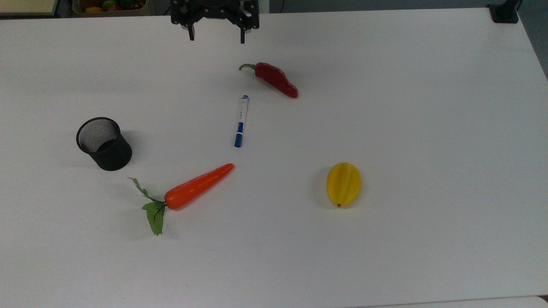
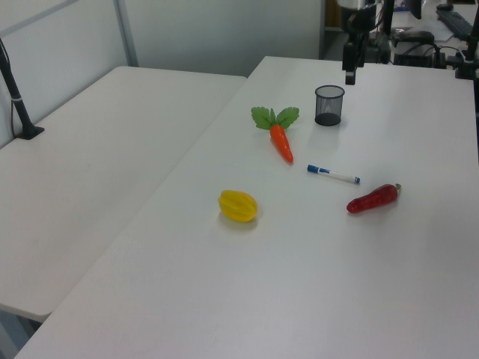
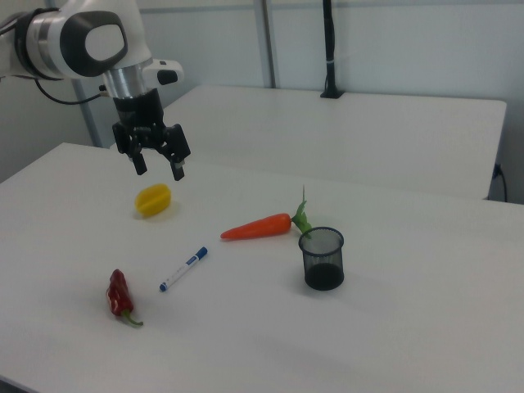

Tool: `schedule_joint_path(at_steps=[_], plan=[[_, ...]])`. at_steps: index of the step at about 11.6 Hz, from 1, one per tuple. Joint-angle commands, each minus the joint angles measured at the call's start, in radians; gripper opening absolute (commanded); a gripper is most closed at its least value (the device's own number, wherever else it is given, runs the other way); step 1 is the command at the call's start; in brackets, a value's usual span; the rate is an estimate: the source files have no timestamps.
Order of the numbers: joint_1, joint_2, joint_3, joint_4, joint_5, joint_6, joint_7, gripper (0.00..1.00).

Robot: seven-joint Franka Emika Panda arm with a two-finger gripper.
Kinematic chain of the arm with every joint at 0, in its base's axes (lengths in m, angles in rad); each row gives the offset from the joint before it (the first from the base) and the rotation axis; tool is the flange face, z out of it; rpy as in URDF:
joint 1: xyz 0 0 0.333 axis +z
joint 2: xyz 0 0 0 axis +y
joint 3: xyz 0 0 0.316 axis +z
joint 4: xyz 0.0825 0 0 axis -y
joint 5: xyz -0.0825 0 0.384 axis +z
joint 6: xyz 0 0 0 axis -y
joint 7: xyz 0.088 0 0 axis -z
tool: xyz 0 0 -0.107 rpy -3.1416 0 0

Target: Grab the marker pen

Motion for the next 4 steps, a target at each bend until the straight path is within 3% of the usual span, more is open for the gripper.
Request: schedule_joint_path(at_steps=[1, 4], plan=[[-0.122, -0.059, 0.096, -0.027, 0.001, -0.034, -0.06, 1.0], [-0.127, -0.069, 0.107, -0.026, 0.003, -0.044, -0.056, 1.0]])
